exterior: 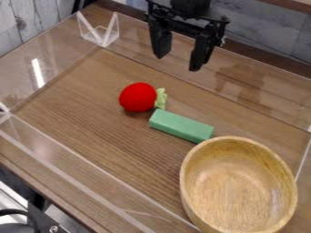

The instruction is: Move the red fruit to the right

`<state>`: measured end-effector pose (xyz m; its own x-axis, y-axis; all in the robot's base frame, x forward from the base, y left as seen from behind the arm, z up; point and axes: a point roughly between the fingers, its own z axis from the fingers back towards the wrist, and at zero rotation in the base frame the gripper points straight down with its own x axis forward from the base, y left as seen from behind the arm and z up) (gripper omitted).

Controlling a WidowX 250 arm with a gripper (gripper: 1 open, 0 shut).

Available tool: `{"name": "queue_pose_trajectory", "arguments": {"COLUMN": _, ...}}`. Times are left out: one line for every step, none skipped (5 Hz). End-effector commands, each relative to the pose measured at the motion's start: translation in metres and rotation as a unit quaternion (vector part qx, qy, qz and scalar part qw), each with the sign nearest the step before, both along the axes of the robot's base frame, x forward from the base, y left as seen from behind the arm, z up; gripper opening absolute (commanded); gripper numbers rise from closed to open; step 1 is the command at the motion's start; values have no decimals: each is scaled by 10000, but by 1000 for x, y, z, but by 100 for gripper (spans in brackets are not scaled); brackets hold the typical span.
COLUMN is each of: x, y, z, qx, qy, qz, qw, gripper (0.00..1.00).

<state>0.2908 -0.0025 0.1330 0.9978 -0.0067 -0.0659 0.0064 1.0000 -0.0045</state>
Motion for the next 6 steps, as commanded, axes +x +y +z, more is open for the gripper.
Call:
{"name": "queue_pose_trajectory", "arguments": {"x": -2, "y": 4, "z": -11, "qx": 7, "qy": 115, "qz": 58, "qw": 9999, "gripper": 100}}
{"name": "queue_pose_trajectory", "arguments": {"x": -9, "y": 26, "z": -24, "qx": 54, "qy": 40, "qz": 300, "qw": 9995, "gripper": 100}}
{"name": "queue_pose_trajectory", "arguments": {"x": -18, "y": 49, "z": -27, "qx": 14, "qy": -267, "qz": 530, "qw": 9982, "gripper": 100}}
{"name": "queue_pose_trajectory", "arguments": {"x": -17, "y": 60, "z": -32, "qx": -22, "qy": -592, "qz": 718, "qw": 9957, "gripper": 100}}
{"name": "queue_pose_trajectory", "arguments": {"x": -14, "y": 63, "z": -40, "qx": -22, "qy": -751, "qz": 930, "qw": 9928, "gripper": 100}}
{"name": "queue_pose_trajectory", "arguments": {"x": -11, "y": 62, "z": -48, "qx": -5, "qy": -805, "qz": 1044, "qw": 9913, "gripper": 100}}
